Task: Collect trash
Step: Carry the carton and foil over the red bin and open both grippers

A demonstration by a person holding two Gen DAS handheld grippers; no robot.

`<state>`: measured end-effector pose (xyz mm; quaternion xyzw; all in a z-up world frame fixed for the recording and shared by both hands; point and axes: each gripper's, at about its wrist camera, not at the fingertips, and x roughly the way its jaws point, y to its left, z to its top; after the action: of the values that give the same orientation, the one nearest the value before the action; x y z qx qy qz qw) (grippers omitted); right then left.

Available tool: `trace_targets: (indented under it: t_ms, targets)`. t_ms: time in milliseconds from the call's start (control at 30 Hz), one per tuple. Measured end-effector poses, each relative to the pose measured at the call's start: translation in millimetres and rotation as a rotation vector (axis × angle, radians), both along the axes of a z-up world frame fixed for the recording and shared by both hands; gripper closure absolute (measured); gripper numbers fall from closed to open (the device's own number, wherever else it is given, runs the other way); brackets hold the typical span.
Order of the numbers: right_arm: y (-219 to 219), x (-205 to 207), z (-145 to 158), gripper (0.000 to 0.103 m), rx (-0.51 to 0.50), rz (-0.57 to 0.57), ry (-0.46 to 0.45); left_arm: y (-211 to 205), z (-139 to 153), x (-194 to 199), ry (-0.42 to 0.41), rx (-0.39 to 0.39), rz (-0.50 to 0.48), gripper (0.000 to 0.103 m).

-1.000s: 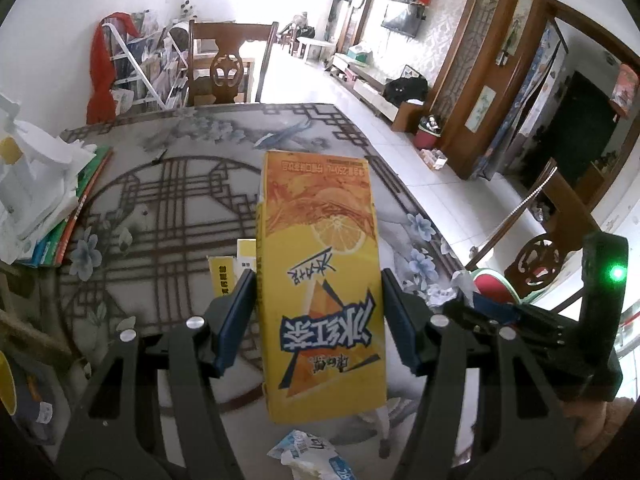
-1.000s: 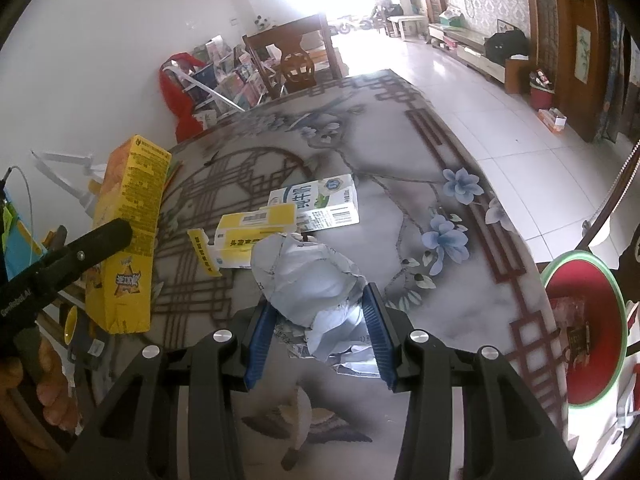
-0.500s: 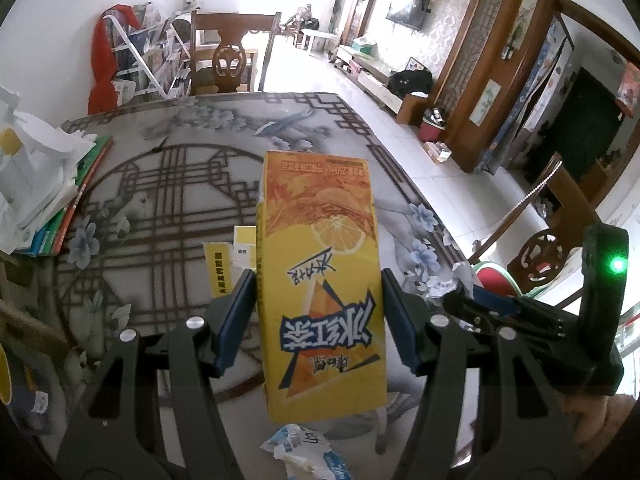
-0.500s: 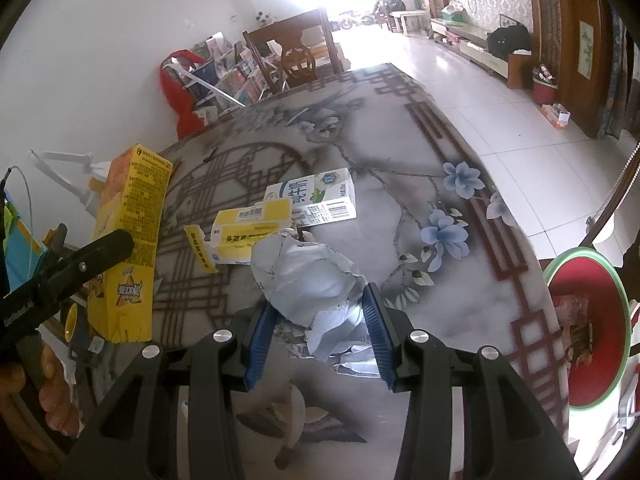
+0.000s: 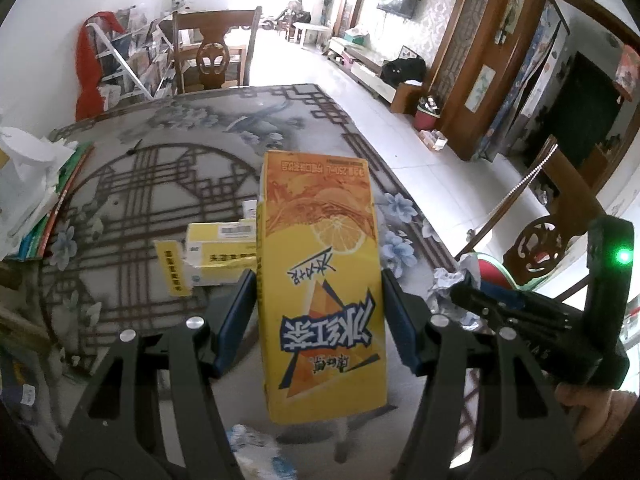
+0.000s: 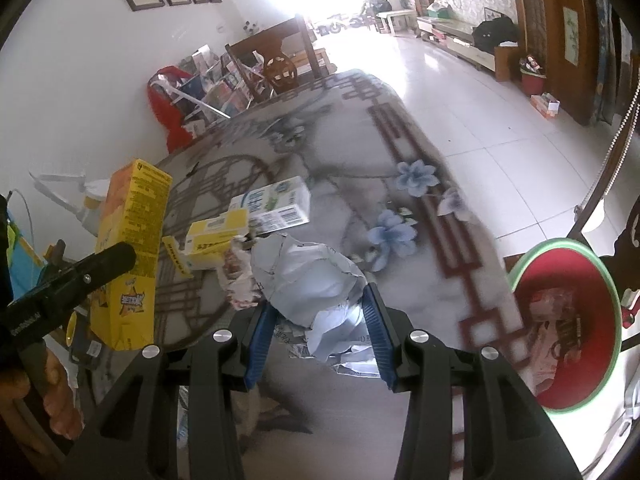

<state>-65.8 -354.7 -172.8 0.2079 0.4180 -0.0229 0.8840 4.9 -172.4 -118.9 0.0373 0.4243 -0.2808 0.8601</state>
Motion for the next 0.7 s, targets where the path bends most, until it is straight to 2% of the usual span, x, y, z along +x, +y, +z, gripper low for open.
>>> trace_targets:
  t_ms: [433, 700]
  targets:
    - [-88.4, -30.3, -0.6, 0.061, 0.001, -0.018, 0.012, -87.0, -7.1, -29.4, 0.041, 0.006, -0.035, 0.043]
    - [-145.0, -59.8, -1.0, 0.061, 0.023, -0.085, 0.008, -138.8, -8.4, -48.1, 0.051, 0.022, -0.098, 0.043]
